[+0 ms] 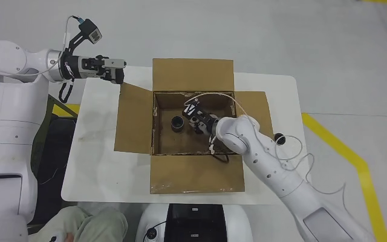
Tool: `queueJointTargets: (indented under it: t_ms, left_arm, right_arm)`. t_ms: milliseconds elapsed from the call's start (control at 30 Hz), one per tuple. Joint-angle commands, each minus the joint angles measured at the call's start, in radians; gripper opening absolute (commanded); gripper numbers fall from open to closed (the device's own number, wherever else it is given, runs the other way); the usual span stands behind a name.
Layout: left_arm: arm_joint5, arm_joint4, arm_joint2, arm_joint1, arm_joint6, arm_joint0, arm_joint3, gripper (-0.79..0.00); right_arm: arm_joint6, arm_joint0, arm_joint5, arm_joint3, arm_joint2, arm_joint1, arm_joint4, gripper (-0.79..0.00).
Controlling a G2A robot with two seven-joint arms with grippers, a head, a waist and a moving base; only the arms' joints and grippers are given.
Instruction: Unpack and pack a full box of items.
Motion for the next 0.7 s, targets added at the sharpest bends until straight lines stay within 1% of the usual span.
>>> queueJointTargets:
  t_ms: [0,67,167,267,367,567,667]
  left_arm:
    - [0.000,0.000,0.000,0.000,0.000,0.000,0.000,0.000]
    - [0.000,0.000,0.000,0.000,0.000,0.000,0.000,0.000]
    - [0.000,0.000,0.000,0.000,0.000,0.000,0.000,0.000]
    - [0.000,0.000,0.000,0.000,0.000,0.000,0.000,0.000]
    - [0.000,0.000,0.000,0.000,0.000,0.000,0.000,0.000]
    - [0.000,0.000,0.000,0.000,0.000,0.000,0.000,0.000]
    - [0.000,0.000,0.000,0.000,0.000,0.000,0.000,0.000]
  right_arm:
    - [0.000,0.006,-0.002,0.013,-0.005,-0.004,0.004,-0.686]
    - [0.002,0.010,-0.006,0.025,-0.011,-0.008,0.008,-0.680]
    - [0.000,0.018,-0.010,0.041,-0.019,-0.014,0.014,-0.625]
    - [0.000,0.025,-0.015,0.057,-0.025,-0.020,0.019,-0.517]
    - [-0.003,0.030,-0.019,0.070,-0.029,-0.024,0.023,-0.453]
    - [-0.003,0.035,-0.026,0.081,-0.030,-0.030,0.024,-0.397]
    - [-0.011,0.031,-0.027,0.063,-0.017,-0.028,0.024,-0.376]
